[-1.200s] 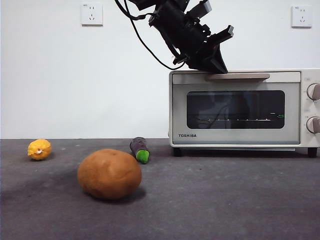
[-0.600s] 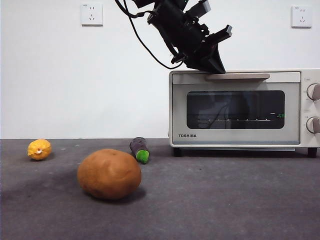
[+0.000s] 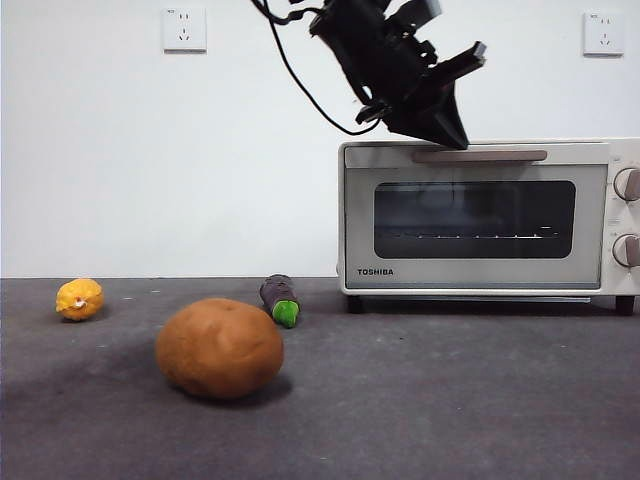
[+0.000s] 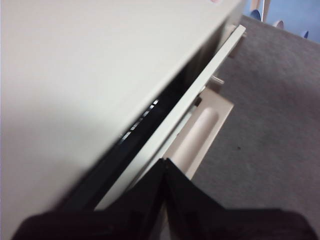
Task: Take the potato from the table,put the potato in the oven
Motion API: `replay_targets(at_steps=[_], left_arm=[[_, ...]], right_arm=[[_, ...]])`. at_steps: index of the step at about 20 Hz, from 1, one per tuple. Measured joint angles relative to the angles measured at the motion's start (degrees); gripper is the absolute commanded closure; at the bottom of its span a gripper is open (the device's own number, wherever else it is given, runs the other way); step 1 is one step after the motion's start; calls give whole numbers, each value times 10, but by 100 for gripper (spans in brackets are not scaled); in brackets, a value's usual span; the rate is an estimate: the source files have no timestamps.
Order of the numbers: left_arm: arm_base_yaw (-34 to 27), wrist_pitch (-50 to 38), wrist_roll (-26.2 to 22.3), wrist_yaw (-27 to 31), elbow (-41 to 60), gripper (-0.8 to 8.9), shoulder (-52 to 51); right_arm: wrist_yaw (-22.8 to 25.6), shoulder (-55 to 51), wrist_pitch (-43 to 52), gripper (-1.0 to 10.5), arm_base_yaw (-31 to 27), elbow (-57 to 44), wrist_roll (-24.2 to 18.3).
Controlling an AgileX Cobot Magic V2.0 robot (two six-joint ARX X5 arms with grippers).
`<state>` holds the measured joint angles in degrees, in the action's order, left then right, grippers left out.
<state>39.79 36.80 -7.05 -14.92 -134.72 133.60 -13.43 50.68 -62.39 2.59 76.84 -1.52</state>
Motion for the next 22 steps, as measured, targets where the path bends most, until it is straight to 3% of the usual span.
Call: replay_targets(at_steps=[22], left_arm=[[53, 141, 22, -2, 6, 820, 11]], right_arm=[[0, -76, -40, 944, 0, 0, 24]])
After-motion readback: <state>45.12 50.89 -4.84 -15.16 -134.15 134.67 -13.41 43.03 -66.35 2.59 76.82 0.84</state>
